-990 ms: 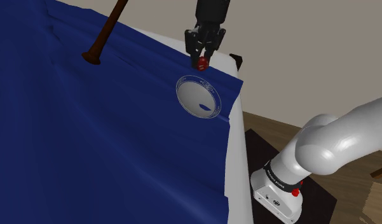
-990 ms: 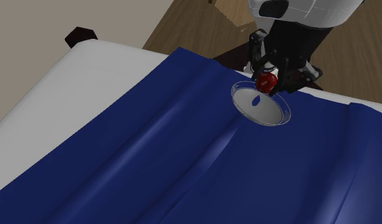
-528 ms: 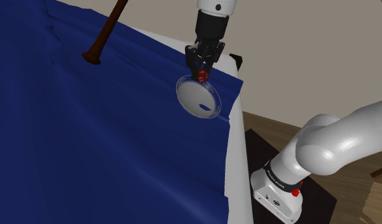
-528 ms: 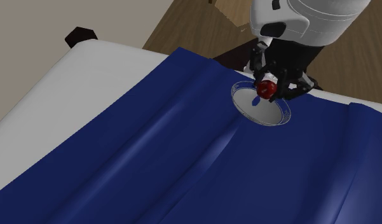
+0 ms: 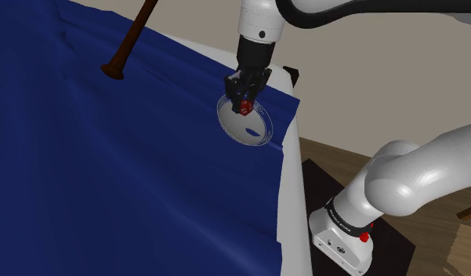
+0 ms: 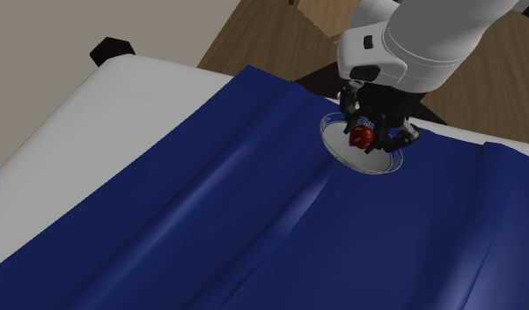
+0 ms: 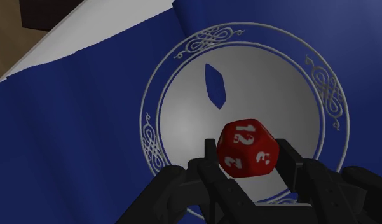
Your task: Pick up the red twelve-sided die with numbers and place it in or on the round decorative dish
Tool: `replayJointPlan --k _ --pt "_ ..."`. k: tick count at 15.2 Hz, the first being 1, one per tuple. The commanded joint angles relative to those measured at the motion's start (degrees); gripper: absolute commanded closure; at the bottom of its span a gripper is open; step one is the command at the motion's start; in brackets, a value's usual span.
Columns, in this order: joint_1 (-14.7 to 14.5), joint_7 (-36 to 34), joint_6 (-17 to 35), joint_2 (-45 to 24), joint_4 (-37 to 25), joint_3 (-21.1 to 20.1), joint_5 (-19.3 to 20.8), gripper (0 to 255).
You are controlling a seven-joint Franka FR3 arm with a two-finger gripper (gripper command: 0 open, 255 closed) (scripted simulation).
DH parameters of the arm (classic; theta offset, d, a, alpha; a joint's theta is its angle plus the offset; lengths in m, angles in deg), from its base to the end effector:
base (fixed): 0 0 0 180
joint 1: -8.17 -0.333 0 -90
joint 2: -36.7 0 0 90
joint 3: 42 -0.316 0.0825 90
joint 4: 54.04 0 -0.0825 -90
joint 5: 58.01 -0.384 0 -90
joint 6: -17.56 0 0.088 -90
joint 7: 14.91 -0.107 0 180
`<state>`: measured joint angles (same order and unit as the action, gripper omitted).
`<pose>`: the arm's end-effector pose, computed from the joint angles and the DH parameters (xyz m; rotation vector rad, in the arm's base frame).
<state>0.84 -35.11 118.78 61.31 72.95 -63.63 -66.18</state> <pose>0.3609 0.2336 0.5293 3.1067 0.1350 -0.0542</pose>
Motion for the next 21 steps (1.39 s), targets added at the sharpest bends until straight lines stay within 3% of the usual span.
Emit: replayJointPlan --k 1,7,8,13,17,21 --pt "0.0 0.0 0.4 0.0 0.4 0.0 0.0 255" --pt "0.0 0.0 0.4 0.0 0.4 0.0 0.0 255" --pt "0.0 0.0 0.4 0.0 0.4 0.0 0.0 0" --pt "0.0 0.0 0.4 0.0 0.4 0.0 0.0 0" --pt "0.4 -0.2 -6.7 -0.6 -7.3 0.6 0.6 0" --pt "0.4 -0.2 -6.7 -0.6 -7.3 0.6 0.6 0"
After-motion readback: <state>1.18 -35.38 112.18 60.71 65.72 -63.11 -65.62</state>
